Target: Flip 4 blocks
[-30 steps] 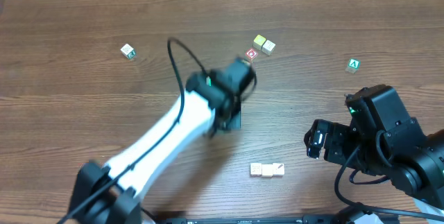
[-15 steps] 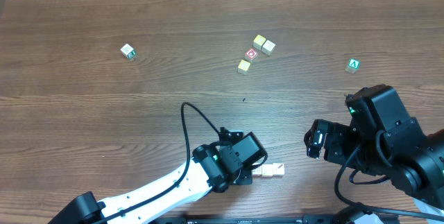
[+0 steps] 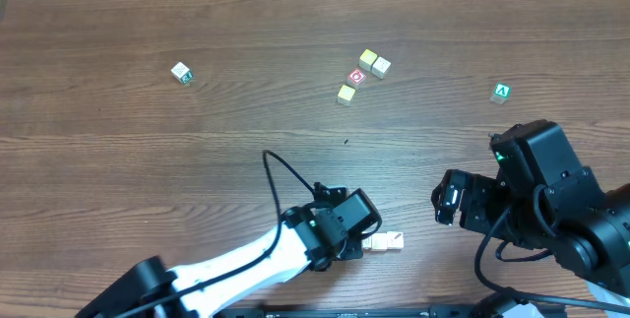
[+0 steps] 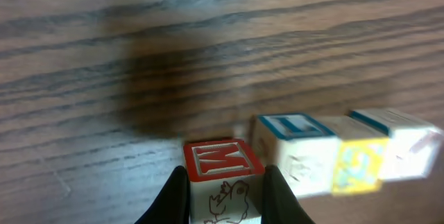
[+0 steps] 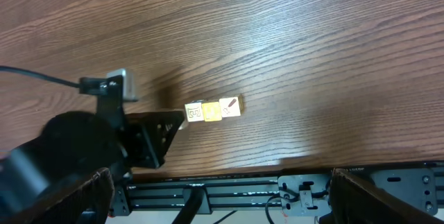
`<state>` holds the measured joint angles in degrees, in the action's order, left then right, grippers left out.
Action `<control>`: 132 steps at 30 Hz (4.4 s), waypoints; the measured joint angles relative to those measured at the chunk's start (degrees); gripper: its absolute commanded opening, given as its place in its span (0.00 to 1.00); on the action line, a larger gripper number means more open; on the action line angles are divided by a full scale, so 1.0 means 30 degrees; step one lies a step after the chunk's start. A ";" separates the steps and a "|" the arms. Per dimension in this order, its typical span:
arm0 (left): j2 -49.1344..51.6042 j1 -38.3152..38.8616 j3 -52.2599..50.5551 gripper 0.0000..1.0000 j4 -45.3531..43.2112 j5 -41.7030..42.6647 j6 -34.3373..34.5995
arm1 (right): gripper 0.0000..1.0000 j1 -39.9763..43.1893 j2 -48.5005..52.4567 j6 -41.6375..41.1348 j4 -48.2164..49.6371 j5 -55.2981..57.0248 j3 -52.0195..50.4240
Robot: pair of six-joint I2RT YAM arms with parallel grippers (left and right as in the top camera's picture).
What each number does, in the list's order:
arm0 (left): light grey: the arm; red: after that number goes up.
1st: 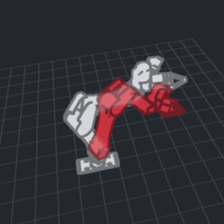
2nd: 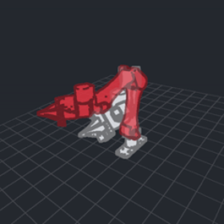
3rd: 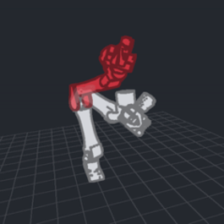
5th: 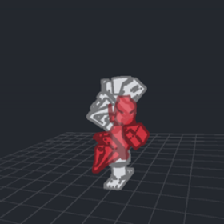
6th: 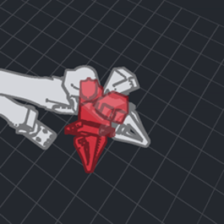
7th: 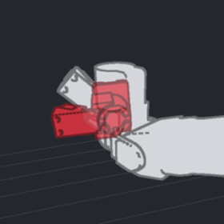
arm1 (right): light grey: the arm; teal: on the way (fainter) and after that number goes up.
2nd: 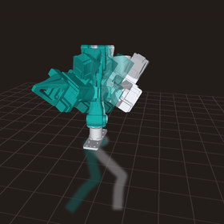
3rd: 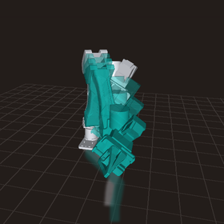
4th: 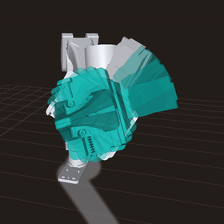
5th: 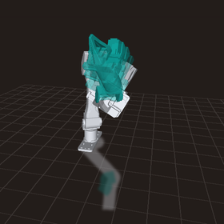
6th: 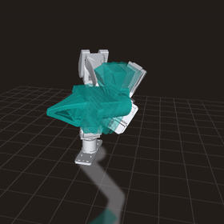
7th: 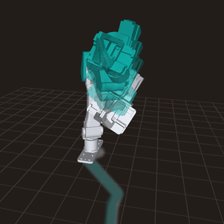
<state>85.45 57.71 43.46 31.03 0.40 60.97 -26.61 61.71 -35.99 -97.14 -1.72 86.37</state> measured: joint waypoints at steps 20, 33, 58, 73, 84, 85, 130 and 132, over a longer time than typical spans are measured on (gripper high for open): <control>0.0583 0.0000 0.0000 0.04 -0.0386 0.0051 0.0219 | 1.00 0.0000 0.0000 0.0000 0.0000 -0.0357 0.0000; 0.0583 0.0000 0.0000 0.11 -0.0437 -0.0372 0.0219 | 1.00 0.0000 0.0000 0.0000 -0.0007 -0.0357 0.0000; -0.0794 0.0000 0.0000 0.34 -0.0284 -0.0962 0.0554 | 1.00 0.0000 0.0000 -0.0007 0.0000 -0.0364 0.0000; -0.3563 -0.0015 -0.0015 0.04 0.3373 -0.2769 0.1144 | 1.00 0.0000 0.0000 0.0000 0.0000 -0.0364 0.0000; -0.1362 -0.0015 -0.0015 0.04 0.3315 -0.0860 0.1348 | 1.00 0.0000 0.0000 0.0000 0.0007 -0.0364 0.0000; -0.1100 -0.0022 -0.0015 0.04 0.3228 -0.0758 0.1362 | 1.00 0.0000 0.0000 0.0007 0.0000 -0.0364 0.0000; 0.0299 -0.2331 -0.0015 0.04 0.1960 0.1151 0.0189 | 1.00 0.0000 0.0000 0.0000 0.0007 -0.0801 0.0000; 0.0299 -0.2769 -0.0015 0.04 0.2616 0.1078 0.0102 | 1.00 0.0000 0.0000 -0.0007 0.0007 -0.0787 0.0000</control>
<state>86.35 49.41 43.42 38.87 3.64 61.28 -26.61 61.71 -36.01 -97.12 -4.08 86.37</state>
